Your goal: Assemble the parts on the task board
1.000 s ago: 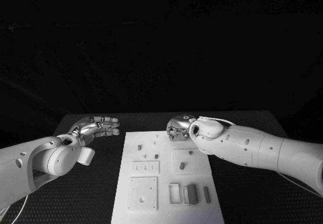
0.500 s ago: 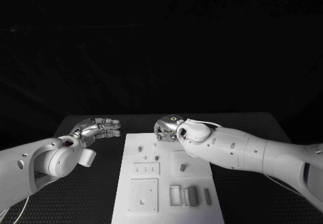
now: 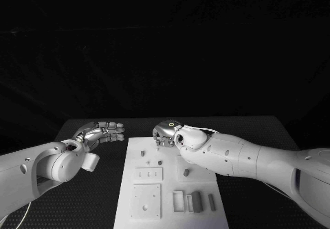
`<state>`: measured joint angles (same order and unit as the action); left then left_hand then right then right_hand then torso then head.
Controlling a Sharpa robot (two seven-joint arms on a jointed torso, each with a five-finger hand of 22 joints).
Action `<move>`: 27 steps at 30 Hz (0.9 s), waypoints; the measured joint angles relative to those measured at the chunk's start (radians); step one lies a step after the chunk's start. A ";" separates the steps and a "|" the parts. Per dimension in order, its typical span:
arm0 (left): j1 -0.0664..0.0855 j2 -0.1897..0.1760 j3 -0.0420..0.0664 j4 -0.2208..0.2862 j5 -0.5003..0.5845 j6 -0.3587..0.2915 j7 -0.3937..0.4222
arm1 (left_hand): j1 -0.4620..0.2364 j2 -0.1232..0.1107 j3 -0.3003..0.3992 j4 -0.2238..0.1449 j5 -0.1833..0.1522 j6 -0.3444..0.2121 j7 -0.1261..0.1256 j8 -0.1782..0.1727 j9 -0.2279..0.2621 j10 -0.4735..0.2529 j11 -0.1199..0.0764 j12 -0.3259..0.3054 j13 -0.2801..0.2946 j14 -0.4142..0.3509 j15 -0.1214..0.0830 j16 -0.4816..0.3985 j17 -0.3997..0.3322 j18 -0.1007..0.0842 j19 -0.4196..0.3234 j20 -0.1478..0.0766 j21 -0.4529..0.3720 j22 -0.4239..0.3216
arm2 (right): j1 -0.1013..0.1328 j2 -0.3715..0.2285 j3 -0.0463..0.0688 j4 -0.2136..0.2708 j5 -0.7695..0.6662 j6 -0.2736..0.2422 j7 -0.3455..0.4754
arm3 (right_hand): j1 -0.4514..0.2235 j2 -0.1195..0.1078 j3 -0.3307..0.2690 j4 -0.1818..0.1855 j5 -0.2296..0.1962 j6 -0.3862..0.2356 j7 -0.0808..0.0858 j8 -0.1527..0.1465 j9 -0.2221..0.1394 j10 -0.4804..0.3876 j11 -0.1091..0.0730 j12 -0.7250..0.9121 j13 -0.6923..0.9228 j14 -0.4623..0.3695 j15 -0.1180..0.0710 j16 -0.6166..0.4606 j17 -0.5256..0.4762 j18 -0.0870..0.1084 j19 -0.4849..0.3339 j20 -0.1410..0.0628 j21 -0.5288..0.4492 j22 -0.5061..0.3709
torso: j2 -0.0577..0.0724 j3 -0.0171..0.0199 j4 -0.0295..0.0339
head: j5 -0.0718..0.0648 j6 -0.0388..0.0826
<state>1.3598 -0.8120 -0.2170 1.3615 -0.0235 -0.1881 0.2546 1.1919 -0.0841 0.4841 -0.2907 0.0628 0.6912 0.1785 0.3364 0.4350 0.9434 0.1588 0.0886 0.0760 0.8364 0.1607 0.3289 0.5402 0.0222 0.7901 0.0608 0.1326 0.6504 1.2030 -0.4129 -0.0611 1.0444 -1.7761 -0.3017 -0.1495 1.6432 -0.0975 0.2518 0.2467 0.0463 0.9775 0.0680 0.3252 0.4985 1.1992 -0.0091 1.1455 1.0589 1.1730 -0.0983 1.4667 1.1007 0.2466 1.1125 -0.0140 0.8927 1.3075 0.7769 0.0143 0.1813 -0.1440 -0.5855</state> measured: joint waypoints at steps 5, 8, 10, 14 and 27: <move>0.000 -0.001 0.000 0.000 0.000 0.000 0.000 | 0.000 0.000 0.000 0.000 0.000 0.000 0.000 0.000 0.000 0.000 0.000 0.000 -0.001 0.000 0.000 0.000 0.000 0.000 0.000 0.000 0.000 0.000 | -0.004 0.007 0.000 -0.023 -0.006 0.000 0.000 | 0.000 0.000 0.004 -0.004 0.000 0.001 0.000 0.000 0.000 0.000 0.000 0.000 0.000 0.003 0.000 0.003 -0.002 0.000 0.000 0.000 0.000 0.000 | 0.000 0.0001 -0.0004 | 0.002 0.001; 0.000 0.000 0.000 -0.001 0.000 0.000 0.000 | 0.000 0.000 0.000 0.000 0.000 0.000 0.000 0.000 0.000 0.000 0.000 0.000 -0.001 0.000 0.000 0.000 0.000 0.000 0.000 0.000 0.000 0.000 | -0.007 0.014 0.000 -0.038 -0.008 0.000 0.000 | 0.000 0.000 0.004 -0.004 0.000 0.002 0.001 0.000 0.000 0.000 0.000 0.000 0.000 0.003 0.000 0.003 -0.002 0.000 0.000 0.000 0.000 0.000 | 0.001 0.0002 -0.0012 | 0.003 0.001; 0.000 0.001 0.000 -0.002 0.000 0.000 0.000 | 0.000 0.000 0.000 0.000 0.000 0.000 0.000 0.000 0.000 0.000 0.000 0.000 -0.001 0.000 0.000 0.000 0.000 0.000 0.000 0.000 0.000 0.000 | -0.008 0.018 0.000 -0.044 -0.009 0.000 0.000 | 0.000 0.000 0.004 -0.004 0.000 0.002 0.001 0.000 -0.001 0.000 0.000 0.000 0.000 0.003 0.000 0.003 -0.002 0.000 0.000 0.000 0.000 0.000 | 0.001 0.0008 -0.0019 | 0.004 0.001; 0.000 0.002 0.000 -0.002 0.000 0.001 0.000 | 0.000 0.000 0.000 0.000 0.000 0.000 0.000 0.000 0.000 0.000 0.000 0.000 -0.001 0.000 0.000 0.000 0.000 0.000 0.000 0.000 0.000 0.000 | -0.008 0.018 0.000 -0.046 -0.011 -0.004 0.000 | 0.000 0.000 0.008 -0.008 0.000 0.002 0.002 0.000 -0.002 0.000 0.000 0.000 0.000 0.003 0.000 0.003 -0.003 0.000 0.000 0.000 0.000 0.000 | 0.002 0.0009 -0.0019 | 0.006 0.000; 0.000 0.003 0.000 -0.002 0.000 0.001 0.000 | -0.004 0.004 0.000 0.000 0.000 0.000 0.000 -0.004 -0.001 0.000 0.000 0.000 -0.001 0.000 0.000 -0.004 0.000 0.000 0.000 0.000 -0.004 0.000 | -0.008 0.023 0.000 -0.050 -0.015 -0.012 0.000 | -0.009 0.008 0.038 -0.040 -0.001 0.005 0.001 -0.008 -0.002 0.004 -0.004 0.000 0.000 0.004 -0.001 0.008 -0.011 0.000 0.000 0.000 0.000 0.000 | 0.001 0.0013 -0.0032 | 0.008 -0.004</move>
<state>1.3599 -0.8093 -0.2168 1.3592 -0.0235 -0.1867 0.2547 1.1884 -0.0805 0.4841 -0.2907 0.0628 0.6912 0.1785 0.3328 0.4342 0.9434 0.1589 0.0886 0.0752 0.8364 0.1607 0.3251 0.5402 0.0222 0.7901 0.0608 0.1287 0.6505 1.1952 -0.3902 -0.0614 0.9942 -1.7907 -0.3132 -0.1493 1.6340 -0.0893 0.2902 0.2070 0.0454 0.9825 0.0686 0.3169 0.4969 1.2028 -0.0127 1.1453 1.0591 1.1769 -0.0994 1.4744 1.0895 0.2466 1.1124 -0.0139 0.8929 1.3074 0.7783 0.0156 0.1781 -0.1363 -0.5891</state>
